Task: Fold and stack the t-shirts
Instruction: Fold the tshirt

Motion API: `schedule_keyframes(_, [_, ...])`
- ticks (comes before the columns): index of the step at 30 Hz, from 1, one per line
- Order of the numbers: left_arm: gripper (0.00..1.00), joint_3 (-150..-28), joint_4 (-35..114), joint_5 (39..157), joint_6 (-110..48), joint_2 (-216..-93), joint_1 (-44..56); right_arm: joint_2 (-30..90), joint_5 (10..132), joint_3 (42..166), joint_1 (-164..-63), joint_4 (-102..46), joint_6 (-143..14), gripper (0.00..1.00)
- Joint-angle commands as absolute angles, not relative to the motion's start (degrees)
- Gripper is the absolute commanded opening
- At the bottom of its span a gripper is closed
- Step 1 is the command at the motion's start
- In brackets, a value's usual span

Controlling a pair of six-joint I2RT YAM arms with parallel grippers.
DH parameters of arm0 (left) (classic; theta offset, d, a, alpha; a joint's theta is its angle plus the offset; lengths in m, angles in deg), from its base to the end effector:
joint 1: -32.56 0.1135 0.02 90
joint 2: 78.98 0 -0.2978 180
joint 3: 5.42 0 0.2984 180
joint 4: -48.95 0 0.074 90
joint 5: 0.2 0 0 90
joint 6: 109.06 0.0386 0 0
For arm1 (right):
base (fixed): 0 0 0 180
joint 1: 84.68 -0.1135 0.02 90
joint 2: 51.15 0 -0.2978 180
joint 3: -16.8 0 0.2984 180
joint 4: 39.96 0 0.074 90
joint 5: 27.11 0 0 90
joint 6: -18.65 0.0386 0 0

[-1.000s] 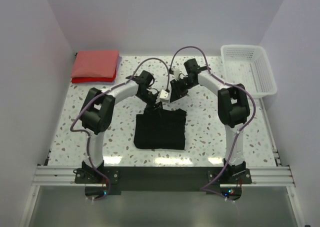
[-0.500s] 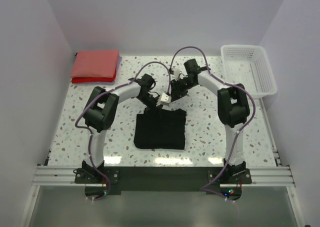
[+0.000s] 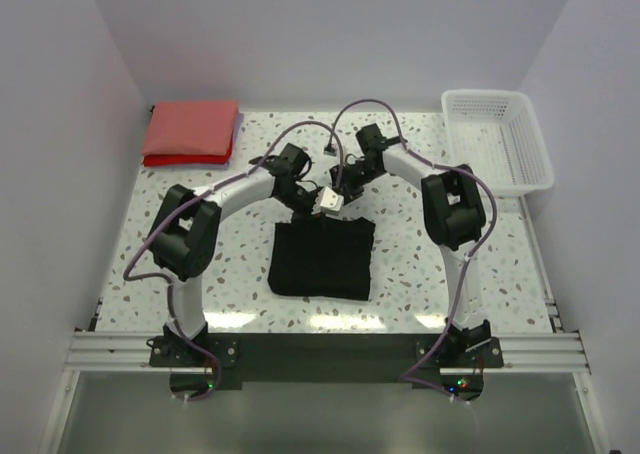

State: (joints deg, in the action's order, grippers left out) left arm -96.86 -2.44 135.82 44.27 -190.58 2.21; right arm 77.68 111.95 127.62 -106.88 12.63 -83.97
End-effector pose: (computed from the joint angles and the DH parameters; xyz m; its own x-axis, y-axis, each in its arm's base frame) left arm 0.3671 -0.2471 0.1919 0.1217 0.6478 -0.7520 0.9772 -0.2110 -0.0236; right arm 0.4737 0.2248 0.1596 -0.7474 -0.4596 -0.4798 -0.6591 0.4217 0.6227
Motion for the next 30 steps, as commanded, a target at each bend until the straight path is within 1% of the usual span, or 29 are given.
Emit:
schedule_keyframes(1, [0.0,-95.34,1.31,134.72,47.12,-187.0,0.92,80.14,117.03,131.66,-108.76,14.18,-84.36,0.2])
schedule_keyframes(4, [0.0,-95.25,2.36,133.93,46.95,-186.92,0.4,82.35,117.65,133.94,-109.9,15.76,-85.5,0.2])
schedule_keyframes(11, [0.0,-95.42,3.78,131.64,46.68,-186.39,-1.01,91.48,117.48,140.8,-111.14,24.1,-90.59,0.19])
schedule_keyframes(17, [0.0,-95.6,5.18,129.71,47.21,-184.89,-1.45,93.16,115.63,140.2,-111.14,23.93,-92.0,0.18])
schedule_keyframes(19, [0.06,-95.51,5.88,128.92,47.3,-184.63,-1.54,93.6,115.8,140.2,-111.05,24.29,-92.09,0.18])
schedule_keyframes(21, [0.1,-95.6,5.89,127.86,47.47,-185.15,-1.54,93.69,116.07,140.2,-110.96,25.16,-92.71,0.18])
schedule_keyframes(22, [0.13,-95.6,5.45,127.6,47.56,-185.85,-1.45,93.52,116.16,140.02,-111.05,25.25,-92.71,0.18])
schedule_keyframes(25, [0.17,-95.25,5.36,126.89,47.74,-187.0,-1.45,92.99,116.24,139.84,-111.05,25.25,-92.88,0.18])
schedule_keyframes(27, [0.17,-94.98,5.54,127.33,47.82,-187.26,-1.45,92.72,116.33,139.84,-111.05,25.26,-92.97,0.18])
schedule_keyframes(30, [0.23,-94.81,5.71,128.56,48.53,-187.35,-1.45,92.46,116.33,139.76,-111.05,25.25,-93.06,0.18])
